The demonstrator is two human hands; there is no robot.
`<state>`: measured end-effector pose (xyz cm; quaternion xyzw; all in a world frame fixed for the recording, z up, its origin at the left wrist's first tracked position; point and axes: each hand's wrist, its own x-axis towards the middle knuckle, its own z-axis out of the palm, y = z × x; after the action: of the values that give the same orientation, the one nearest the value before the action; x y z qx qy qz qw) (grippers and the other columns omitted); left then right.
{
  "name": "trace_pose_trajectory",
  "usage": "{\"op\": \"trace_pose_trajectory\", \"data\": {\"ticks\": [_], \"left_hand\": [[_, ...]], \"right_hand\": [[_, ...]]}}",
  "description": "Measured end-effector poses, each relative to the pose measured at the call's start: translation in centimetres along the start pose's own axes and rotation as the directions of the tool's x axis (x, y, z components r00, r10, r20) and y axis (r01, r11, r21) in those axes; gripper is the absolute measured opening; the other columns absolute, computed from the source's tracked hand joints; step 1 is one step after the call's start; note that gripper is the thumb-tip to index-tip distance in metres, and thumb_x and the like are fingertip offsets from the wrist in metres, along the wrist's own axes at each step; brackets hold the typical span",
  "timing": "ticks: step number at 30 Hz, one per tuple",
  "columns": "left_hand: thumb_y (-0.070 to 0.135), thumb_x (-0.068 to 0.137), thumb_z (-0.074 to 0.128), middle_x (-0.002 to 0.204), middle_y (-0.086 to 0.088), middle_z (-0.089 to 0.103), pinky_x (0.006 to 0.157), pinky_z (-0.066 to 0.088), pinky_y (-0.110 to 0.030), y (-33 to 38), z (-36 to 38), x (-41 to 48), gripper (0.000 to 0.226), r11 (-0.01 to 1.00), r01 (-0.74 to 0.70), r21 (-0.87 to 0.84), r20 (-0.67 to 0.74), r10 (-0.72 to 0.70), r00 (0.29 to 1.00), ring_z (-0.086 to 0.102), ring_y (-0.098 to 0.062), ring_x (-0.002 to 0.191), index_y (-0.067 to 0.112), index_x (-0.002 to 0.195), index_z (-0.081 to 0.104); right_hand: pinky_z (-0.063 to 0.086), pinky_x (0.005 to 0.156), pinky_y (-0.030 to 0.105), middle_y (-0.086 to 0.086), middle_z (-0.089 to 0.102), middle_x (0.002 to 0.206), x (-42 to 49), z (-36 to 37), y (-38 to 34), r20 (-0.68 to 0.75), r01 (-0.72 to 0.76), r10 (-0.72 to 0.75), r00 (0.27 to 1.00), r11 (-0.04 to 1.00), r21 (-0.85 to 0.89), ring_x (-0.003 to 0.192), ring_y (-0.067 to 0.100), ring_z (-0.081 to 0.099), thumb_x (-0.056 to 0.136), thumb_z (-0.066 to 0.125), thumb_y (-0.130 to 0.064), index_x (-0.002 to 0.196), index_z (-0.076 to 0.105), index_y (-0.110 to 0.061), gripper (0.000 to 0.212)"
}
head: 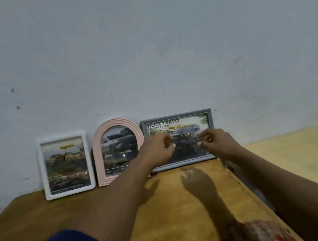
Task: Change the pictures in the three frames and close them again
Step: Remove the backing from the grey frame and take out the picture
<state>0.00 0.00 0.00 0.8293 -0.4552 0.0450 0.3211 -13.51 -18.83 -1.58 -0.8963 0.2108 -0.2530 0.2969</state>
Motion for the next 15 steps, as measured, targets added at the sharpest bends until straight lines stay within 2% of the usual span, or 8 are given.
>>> {"op": "trace_pose_trajectory", "data": {"ticks": [3,4,6,8,9,12,15], "left_hand": [[0.033,0.094,0.065,0.120,0.004,0.068,0.092,0.056,-0.041,-1.1,2.8,4.9,0.036,0.996,-0.068,0.050,-0.084,0.072,0.994,0.062,-0.016,0.106,0.026,0.129,0.064],[0.033,0.094,0.065,0.125,0.003,0.067,0.096,0.053,-0.042,-1.3,3.6,6.3,0.038,0.993,-0.086,0.085,-0.100,0.095,0.990,0.060,-0.017,0.113,0.026,0.131,0.063],[0.032,0.094,0.064,0.134,0.002,0.063,0.105,0.046,-0.043,-1.7,5.3,9.1,0.042,0.979,-0.140,0.148,-0.149,0.162,0.975,0.053,-0.018,0.125,0.025,0.136,0.061],[0.030,0.093,0.063,0.134,0.001,0.062,0.107,0.043,-0.043,-2.2,6.7,11.1,0.043,0.956,-0.189,0.223,-0.209,0.236,0.949,0.051,-0.019,0.126,0.022,0.136,0.061],[0.028,0.092,0.063,0.131,0.000,0.063,0.105,0.044,-0.043,-2.5,7.3,11.9,0.042,0.938,-0.215,0.270,-0.228,0.280,0.933,0.052,-0.021,0.124,0.020,0.134,0.063],[0.028,0.086,0.060,0.123,-0.002,0.063,0.094,0.043,-0.042,-2.7,8.6,12.9,0.042,0.900,-0.265,0.345,-0.300,0.373,0.878,0.053,-0.022,0.115,0.018,0.127,0.067],[0.029,0.084,0.060,0.121,-0.001,0.063,0.090,0.042,-0.040,-2.7,8.9,13.2,0.043,0.877,-0.262,0.403,-0.323,0.404,0.856,0.052,-0.023,0.113,0.018,0.124,0.068]], "right_hand": [[0.046,0.066,0.020,0.006,0.063,0.121,4.0,0.7,3.3,-0.164,-0.083,0.097,0.982,0.993,0.087,0.102,0.018,0.059,0.093,0.067,-0.030,0.126,0.061,-0.017,0.036],[0.045,0.069,0.020,0.007,0.060,0.127,5.0,0.8,4.1,-0.197,-0.111,0.127,0.972,0.990,0.089,0.109,0.021,0.058,0.095,0.066,-0.031,0.130,0.058,-0.016,0.039],[0.049,0.085,0.031,0.009,0.055,0.138,7.2,1.1,6.1,-0.260,-0.158,0.193,0.946,0.976,0.149,0.123,0.026,0.054,0.097,0.062,-0.034,0.136,0.052,-0.017,0.044],[0.049,0.096,0.042,0.010,0.052,0.142,8.8,1.4,7.8,-0.273,-0.213,0.276,0.921,0.947,0.241,0.127,0.028,0.051,0.099,0.056,-0.038,0.137,0.048,-0.018,0.044],[0.050,0.096,0.043,0.010,0.052,0.141,9.5,1.7,8.5,-0.265,-0.233,0.313,0.912,0.928,0.292,0.124,0.028,0.053,0.101,0.052,-0.039,0.136,0.047,-0.018,0.041],[0.051,0.080,0.036,0.008,0.058,0.126,10.7,2.8,9.8,-0.217,-0.257,0.369,0.904,0.873,0.414,0.103,0.021,0.057,0.105,0.041,-0.039,0.128,0.049,-0.018,0.032],[0.056,0.086,0.048,0.006,0.062,0.112,10.7,3.7,10.3,-0.224,-0.237,0.368,0.902,0.858,0.455,0.094,0.018,0.061,0.105,0.039,-0.039,0.119,0.052,-0.020,0.027]]}}
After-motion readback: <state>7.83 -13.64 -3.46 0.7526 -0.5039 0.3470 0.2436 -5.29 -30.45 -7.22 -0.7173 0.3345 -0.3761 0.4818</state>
